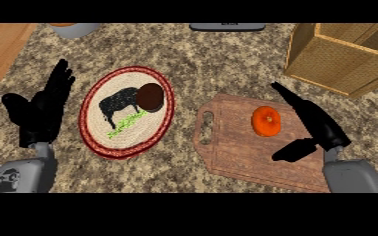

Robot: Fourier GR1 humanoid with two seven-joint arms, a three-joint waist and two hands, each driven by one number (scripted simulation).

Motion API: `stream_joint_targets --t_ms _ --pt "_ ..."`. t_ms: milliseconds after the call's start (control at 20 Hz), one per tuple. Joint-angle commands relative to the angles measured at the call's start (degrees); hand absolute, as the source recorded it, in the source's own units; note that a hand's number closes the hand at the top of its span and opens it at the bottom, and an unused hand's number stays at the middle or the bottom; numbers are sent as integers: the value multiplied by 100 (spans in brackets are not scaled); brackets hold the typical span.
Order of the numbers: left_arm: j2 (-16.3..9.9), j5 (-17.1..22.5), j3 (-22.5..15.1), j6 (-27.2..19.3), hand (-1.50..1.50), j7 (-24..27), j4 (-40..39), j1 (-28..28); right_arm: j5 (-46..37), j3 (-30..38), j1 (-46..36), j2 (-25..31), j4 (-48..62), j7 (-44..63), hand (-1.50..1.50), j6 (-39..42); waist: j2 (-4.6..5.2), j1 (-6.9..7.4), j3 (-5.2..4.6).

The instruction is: Pick the squash from the cutting board and place it in the basket

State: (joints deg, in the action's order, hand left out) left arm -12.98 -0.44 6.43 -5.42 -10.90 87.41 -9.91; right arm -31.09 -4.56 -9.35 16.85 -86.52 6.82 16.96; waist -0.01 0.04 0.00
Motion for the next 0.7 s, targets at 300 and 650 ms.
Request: stream_joint_targets --t_ms 300,650 --pt "201 -202 43 -29 0 111 -145 -106 -585 203 -440 -98 877 -289 -150 -20 2 0 0" --pt "-23 159 393 457 0 107 -171 -3 -840 104 -109 -322 717 -399 -150 -172 -1 -3 0"
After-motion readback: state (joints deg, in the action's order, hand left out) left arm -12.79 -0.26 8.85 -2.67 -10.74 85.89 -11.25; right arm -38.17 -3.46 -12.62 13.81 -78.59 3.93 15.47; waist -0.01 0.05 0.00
